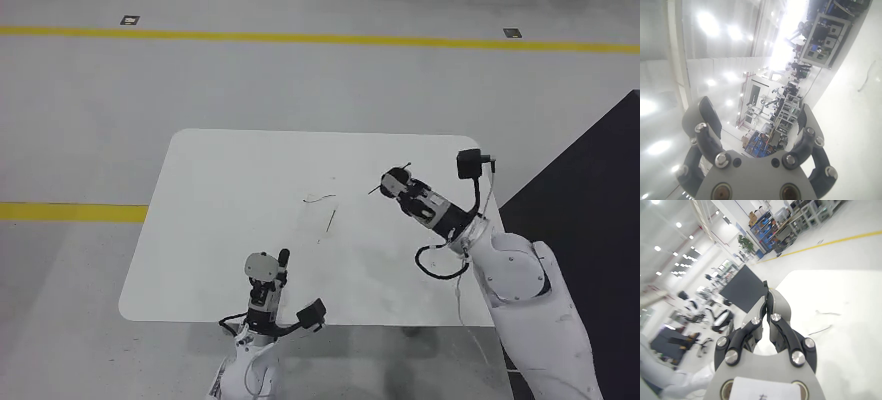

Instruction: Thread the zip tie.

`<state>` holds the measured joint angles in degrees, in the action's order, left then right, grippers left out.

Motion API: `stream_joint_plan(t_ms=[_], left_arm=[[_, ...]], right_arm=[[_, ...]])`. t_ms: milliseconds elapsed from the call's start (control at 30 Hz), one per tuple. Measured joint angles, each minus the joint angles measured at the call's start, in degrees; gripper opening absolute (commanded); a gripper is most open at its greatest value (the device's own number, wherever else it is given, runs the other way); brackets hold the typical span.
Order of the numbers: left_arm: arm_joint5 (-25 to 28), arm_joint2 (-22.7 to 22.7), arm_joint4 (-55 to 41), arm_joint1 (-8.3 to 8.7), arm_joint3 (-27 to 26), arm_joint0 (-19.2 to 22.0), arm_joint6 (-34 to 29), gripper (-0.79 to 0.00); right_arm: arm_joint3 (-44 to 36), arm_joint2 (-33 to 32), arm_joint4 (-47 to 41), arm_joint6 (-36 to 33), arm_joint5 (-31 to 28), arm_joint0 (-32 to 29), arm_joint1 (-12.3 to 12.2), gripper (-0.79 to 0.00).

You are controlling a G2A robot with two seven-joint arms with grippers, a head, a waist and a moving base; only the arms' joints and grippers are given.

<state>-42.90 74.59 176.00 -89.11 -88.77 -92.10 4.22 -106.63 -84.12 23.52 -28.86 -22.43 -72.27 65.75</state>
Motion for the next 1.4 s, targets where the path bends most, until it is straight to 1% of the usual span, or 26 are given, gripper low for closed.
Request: stream_joint_plan(t_ms=[33, 133, 200, 233, 300, 367, 400, 467, 533, 600, 667, 700, 733, 833, 867, 933, 967, 1033, 1100, 1233, 1300, 1400], left_arm=[[1.8, 0.2, 0.0, 0.20, -0.5, -0.5, -0.9, 0.000], [5.2, -0.6, 0.0, 0.69, -1.6, -1.5, -1.4, 0.000], [5.4, -1.0, 0.0, 0.75, -1.8, -1.6, -1.5, 0.000], [5.4, -1.0, 0.0, 0.75, -1.8, -1.6, -1.5, 0.000], [5.3, -1.0, 0.0, 0.74, -1.7, -1.6, -1.5, 0.000], [5.3, -1.0, 0.0, 0.74, -1.7, -1.6, -1.5, 0.000], [5.3, -1.0, 0.0, 0.74, -1.7, -1.6, -1.5, 0.000], [5.3, -1.0, 0.0, 0.74, -1.7, -1.6, -1.5, 0.000], [5.3, -1.0, 0.0, 0.74, -1.7, -1.6, -1.5, 0.000], [5.3, -1.0, 0.0, 0.74, -1.7, -1.6, -1.5, 0.000], [5.3, -1.0, 0.0, 0.74, -1.7, -1.6, -1.5, 0.000], [5.3, -1.0, 0.0, 0.74, -1.7, -1.6, -1.5, 0.000], [5.3, -1.0, 0.0, 0.74, -1.7, -1.6, -1.5, 0.000], [5.3, -1.0, 0.0, 0.74, -1.7, -1.6, -1.5, 0.000], [5.3, -1.0, 0.0, 0.74, -1.7, -1.6, -1.5, 0.000], [5.3, -1.0, 0.0, 0.74, -1.7, -1.6, -1.5, 0.000], [5.3, -1.0, 0.0, 0.74, -1.7, -1.6, -1.5, 0.000], [5.3, -1.0, 0.0, 0.74, -1.7, -1.6, -1.5, 0.000], [5.3, -1.0, 0.0, 0.74, -1.7, -1.6, -1.5, 0.000], [5.3, -1.0, 0.0, 0.74, -1.7, -1.6, -1.5, 0.000], [5.3, -1.0, 0.0, 0.74, -1.7, -1.6, -1.5, 0.000], [5.3, -1.0, 0.0, 0.74, -1.7, -1.6, -1.5, 0.000]], right_arm=[[-1.9, -1.0, 5.7, 1.9, -0.2, -1.4, -0.2, -0.785], [-5.9, -1.7, 17.4, 5.4, -0.2, -3.2, -0.4, -0.785], [-8.0, -2.1, 25.5, 7.9, 0.3, -3.1, -0.6, -0.785], [-8.7, -2.4, 31.4, 10.1, 1.2, -2.9, -0.6, -0.785], [-8.7, -2.5, 37.8, 10.9, 1.3, -2.9, -0.6, -0.785], [-8.6, -2.5, 39.5, 9.7, 1.1, -2.9, -0.6, -0.785], [-8.6, -2.5, 38.4, 9.5, 1.1, -2.9, -0.6, -0.785], [-8.6, -2.5, 33.3, 9.5, 1.1, -2.9, -0.6, -0.785], [-9.1, -2.7, 31.3, 9.3, 1.3, -2.8, -0.8, -0.785], [-12.0, -3.0, 34.5, 9.4, 2.2, -3.2, -1.1, -0.785], [-16.4, -2.4, 43.7, 14.1, 3.9, -5.7, -1.3, -0.785], [-17.8, -2.6, 49.5, 17.7, 4.8, -7.1, -1.4, -0.785], [-19.1, -3.4, 58.1, 22.8, 6.6, -9.0, -1.6, -0.785], [-21.3, -4.1, 78.2, 33.3, 12.1, -13.9, -2.0, -0.785], [-21.7, -4.1, 83.2, 35.9, 13.4, -15.1, -2.1, -0.785], [-21.7, -4.1, 92.9, 40.2, 16.0, -17.1, -2.3, -0.785], [-21.4, -4.2, 96.2, 41.1, 16.8, -17.7, -2.4, -0.785], [-20.7, -4.6, 101.9, 40.4, 19.0, -18.0, -2.4, -0.785], [-20.6, -4.7, 102.9, 39.8, 19.0, -18.0, -2.3, -0.785], [-20.6, -4.6, 102.1, 39.9, 18.7, -17.9, -2.3, -0.785], [-21.6, -4.4, 103.4, 40.7, 19.2, -17.8, -2.5, -0.785], [-25.6, -1.9, 114.0, 43.3, 21.4, -18.5, -2.8, -0.785]])
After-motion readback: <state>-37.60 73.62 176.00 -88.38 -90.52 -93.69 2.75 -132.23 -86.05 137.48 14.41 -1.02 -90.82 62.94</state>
